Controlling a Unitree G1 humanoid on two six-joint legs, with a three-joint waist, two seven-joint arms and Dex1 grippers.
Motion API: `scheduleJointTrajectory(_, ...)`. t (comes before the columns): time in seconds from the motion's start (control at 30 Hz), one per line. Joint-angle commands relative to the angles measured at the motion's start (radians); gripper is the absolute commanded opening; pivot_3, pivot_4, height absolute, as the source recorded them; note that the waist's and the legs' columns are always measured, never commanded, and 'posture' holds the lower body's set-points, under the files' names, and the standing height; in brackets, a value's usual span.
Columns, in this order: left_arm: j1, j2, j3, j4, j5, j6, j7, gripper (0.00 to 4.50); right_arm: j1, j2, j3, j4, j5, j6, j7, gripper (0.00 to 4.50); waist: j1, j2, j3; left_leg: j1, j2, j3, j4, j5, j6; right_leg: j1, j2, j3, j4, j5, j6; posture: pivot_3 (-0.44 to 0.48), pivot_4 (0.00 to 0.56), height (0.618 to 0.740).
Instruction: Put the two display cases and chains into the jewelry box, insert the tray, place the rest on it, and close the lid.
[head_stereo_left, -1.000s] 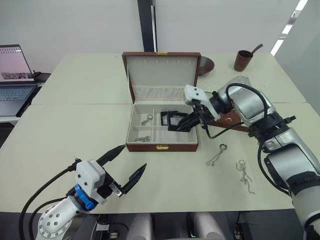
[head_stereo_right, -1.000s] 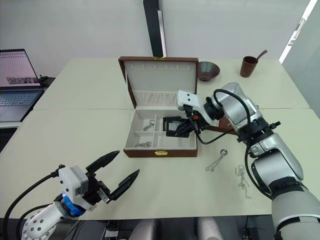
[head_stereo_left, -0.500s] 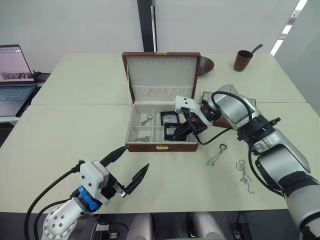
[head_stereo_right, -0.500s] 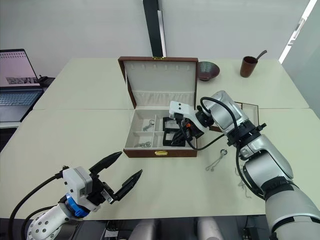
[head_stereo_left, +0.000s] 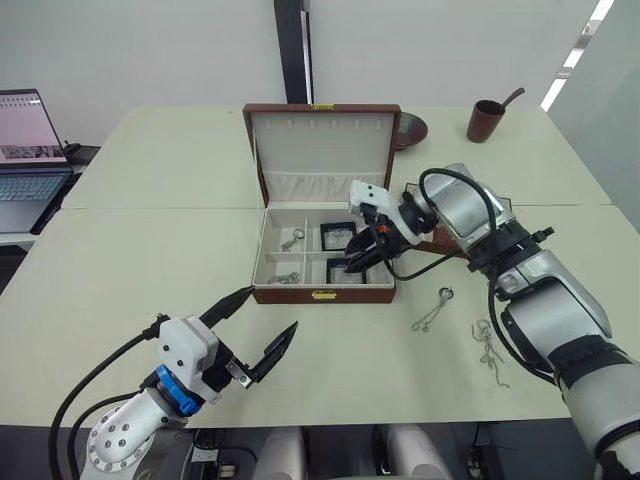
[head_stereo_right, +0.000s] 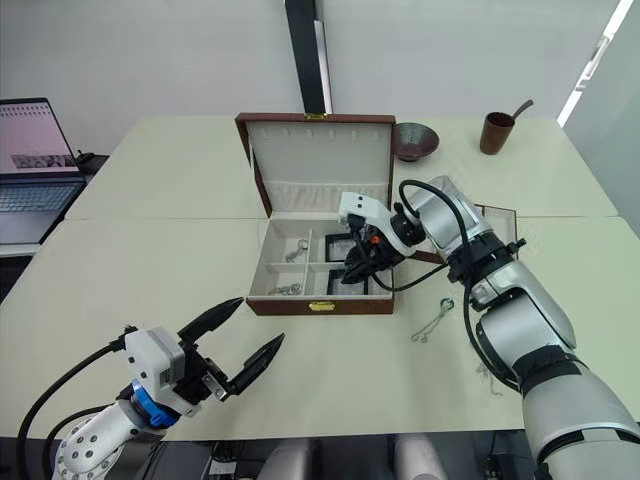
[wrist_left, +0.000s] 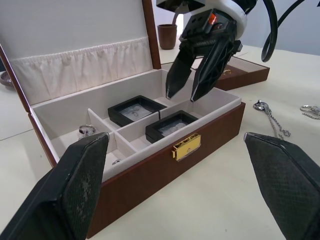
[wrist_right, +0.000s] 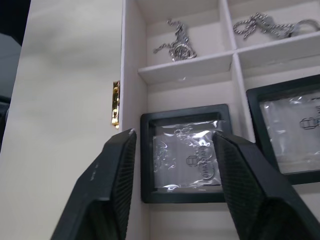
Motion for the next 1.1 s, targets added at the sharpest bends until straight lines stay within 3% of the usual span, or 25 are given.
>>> scheduleJointTrajectory(0.03, -0.015, 0.012, 0.035, -0.025, -0.026, 0.009, 0.004, 4.50, -0.029, -0.017, -0.094, -0.036, 0.048, 0.002, -0.008, 3.73, 0.000, 0.000, 0.000, 0.000, 0.000, 0.000, 0.000, 0.000, 0.000, 0.000, 0.000, 0.000, 0.000, 0.000, 0.000, 0.000, 0.150, 0.740)
scheduleJointTrajectory(0.13, -0.030, 0.014, 0.054, -0.019, -0.051, 0.025, 0.001, 4.50, -0.002, -0.052, -0.181, -0.080, 0.101, 0.012, -0.015, 4.47, 0.001, 0.000, 0.000, 0.000, 0.000, 0.000, 0.000, 0.000, 0.000, 0.000, 0.000, -0.001, 0.000, 0.000, 0.000, 0.000, 0.150, 0.740)
scheduleJointTrajectory(0.4, -0.084, 0.050, 0.129, 0.057, -0.097, 0.098, -0.004, 4.50, 0.299, -0.197, -0.465, -0.292, 0.258, -0.080, -0.081, 4.47, 0.005, -0.002, -0.001, -0.001, 0.000, -0.001, 0.000, 0.000, 0.000, 0.001, -0.001, -0.001, -0.001, 0.000, 0.000, 0.000, 0.150, 0.740)
scheduleJointTrajectory(0.5, -0.090, 0.087, 0.197, 0.154, -0.121, 0.106, -0.053, 4.50, 0.462, -0.247, -0.592, -0.379, 0.307, -0.123, -0.136, 4.47, 0.003, -0.002, 0.000, -0.001, -0.001, 0.000, 0.000, 0.000, 0.000, 0.001, 0.000, -0.001, 0.000, 0.000, 0.000, 0.000, 0.150, 0.740)
scheduleJointTrajectory(0.7, -0.159, 0.163, 0.337, 0.380, -0.160, 0.127, -0.109, 4.50, 0.723, -0.404, -0.701, -0.377, 0.276, -0.226, -0.182, 4.47, 0.001, -0.001, 0.000, 0.000, 0.000, 0.000, 0.000, 0.000, 0.000, 0.001, 0.004, -0.001, 0.000, -0.001, -0.001, 0.000, 0.150, 0.740)
scheduleJointTrajectory(1.1, -0.253, 0.240, 0.440, 0.733, -0.102, 0.031, -0.193, 4.50, 0.912, -0.423, -0.911, -0.275, 0.331, -0.330, -0.332, 4.47, -0.002, -0.001, 0.000, 0.001, 0.000, 0.002, 0.000, 0.000, 0.000, 0.001, 0.005, 0.001, 0.000, -0.001, -0.001, 0.000, 0.150, 0.740)
